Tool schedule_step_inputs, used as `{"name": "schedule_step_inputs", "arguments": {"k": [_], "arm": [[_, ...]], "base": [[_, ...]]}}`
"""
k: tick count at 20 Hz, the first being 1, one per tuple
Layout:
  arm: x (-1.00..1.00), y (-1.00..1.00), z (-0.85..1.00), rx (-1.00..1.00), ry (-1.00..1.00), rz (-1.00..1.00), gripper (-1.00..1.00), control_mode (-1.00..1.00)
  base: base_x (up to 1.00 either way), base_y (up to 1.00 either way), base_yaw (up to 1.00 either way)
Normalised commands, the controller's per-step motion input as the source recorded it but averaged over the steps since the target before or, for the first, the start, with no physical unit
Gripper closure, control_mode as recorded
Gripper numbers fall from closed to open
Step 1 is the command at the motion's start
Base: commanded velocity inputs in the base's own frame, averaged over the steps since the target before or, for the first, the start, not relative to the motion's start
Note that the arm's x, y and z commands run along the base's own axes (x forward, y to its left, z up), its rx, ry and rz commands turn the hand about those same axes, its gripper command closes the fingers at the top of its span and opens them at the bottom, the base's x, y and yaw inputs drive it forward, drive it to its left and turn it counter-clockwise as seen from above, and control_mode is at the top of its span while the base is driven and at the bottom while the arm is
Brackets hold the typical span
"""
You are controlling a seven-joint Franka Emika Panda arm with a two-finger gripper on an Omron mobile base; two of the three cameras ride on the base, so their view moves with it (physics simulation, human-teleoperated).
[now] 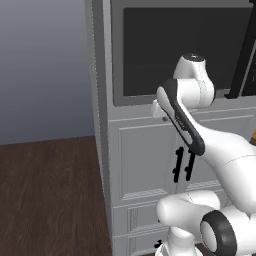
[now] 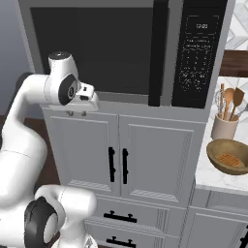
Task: Open the microwave, place the bowl with waffle inside the microwave, then close the microwave door and turn it on.
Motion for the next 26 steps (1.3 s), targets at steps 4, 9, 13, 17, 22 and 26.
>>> {"name": "schedule_step_inputs", "arguments": {"k": [4,9,13,17,22,26], "arm": [[-0.38,-0.2,0.18,0.0,-0.09,0.0,-1.0,-1.0],[-0.6,-0.93,0.67,0.11,-0.47,-0.02,-1.0,-1.0],[-0.16,-1.0,0.68,0.2,-0.51,-0.06,-1.0,-1.0],[0.0,-0.58,0.14,0.07,-0.14,-0.02,-1.0,-1.0],[0.02,-0.04,0.0,0.0,0.0,0.0,-1.0,-1.0],[0.03,-0.41,0.0,0.0,0.0,-0.01,-1.0,-1.0]], "base": [[0.0,0.0,0.0],[0.0,0.0,0.0],[0.0,0.0,0.0],[0.0,0.0,0.0],[0.0,0.0,0.0],[0.0,0.0,0.0]]}}
